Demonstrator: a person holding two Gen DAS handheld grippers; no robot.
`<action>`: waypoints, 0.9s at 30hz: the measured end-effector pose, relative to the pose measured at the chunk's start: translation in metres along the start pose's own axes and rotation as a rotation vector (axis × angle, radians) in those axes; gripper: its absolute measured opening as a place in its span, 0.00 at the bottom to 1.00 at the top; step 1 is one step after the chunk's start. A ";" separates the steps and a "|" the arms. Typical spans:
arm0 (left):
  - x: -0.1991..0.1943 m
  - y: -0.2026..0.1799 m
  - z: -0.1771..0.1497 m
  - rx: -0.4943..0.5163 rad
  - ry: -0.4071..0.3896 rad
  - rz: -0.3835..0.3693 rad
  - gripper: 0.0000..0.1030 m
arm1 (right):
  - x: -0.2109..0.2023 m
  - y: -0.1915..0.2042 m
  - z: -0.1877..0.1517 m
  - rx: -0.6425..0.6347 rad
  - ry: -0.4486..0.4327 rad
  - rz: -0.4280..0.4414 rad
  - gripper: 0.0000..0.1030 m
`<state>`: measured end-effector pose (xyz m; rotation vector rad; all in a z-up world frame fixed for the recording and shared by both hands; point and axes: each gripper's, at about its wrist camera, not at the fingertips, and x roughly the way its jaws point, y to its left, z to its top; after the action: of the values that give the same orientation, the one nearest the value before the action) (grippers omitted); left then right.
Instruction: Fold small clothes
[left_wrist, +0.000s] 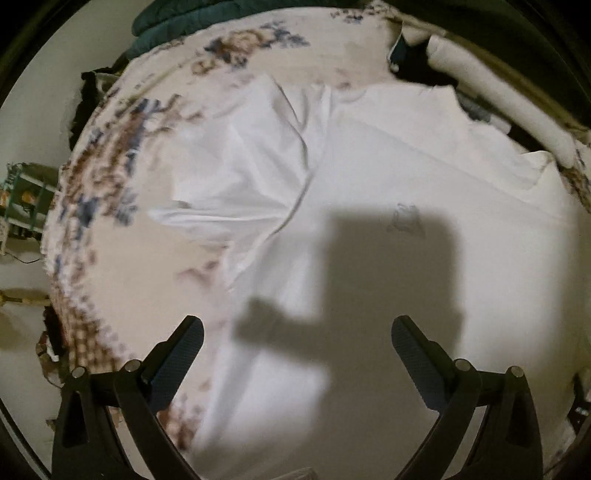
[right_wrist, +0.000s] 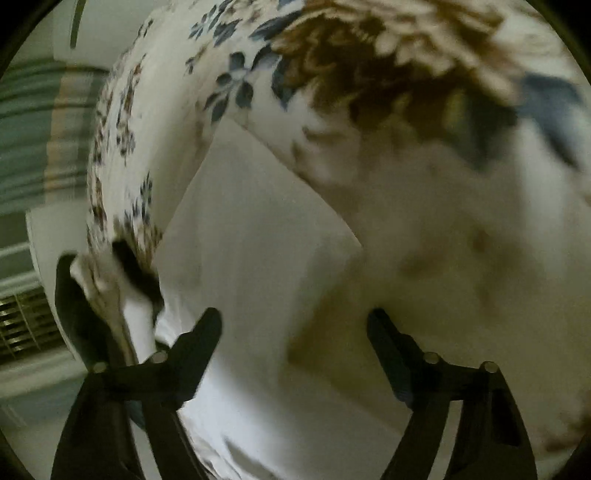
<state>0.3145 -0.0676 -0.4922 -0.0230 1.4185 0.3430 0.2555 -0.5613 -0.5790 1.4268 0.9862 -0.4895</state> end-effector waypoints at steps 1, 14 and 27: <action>0.007 -0.003 0.000 0.005 -0.003 0.003 1.00 | 0.008 0.002 0.002 -0.003 -0.026 0.017 0.54; 0.024 0.037 -0.013 -0.034 0.008 0.023 1.00 | 0.059 0.184 -0.168 -1.177 -0.244 -0.390 0.05; 0.030 0.134 -0.010 -0.184 0.011 0.006 1.00 | 0.090 0.142 -0.254 -1.372 0.165 -0.411 0.62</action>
<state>0.2753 0.0644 -0.4980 -0.1715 1.3940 0.4780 0.3494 -0.2749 -0.5322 0.0250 1.3371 0.0855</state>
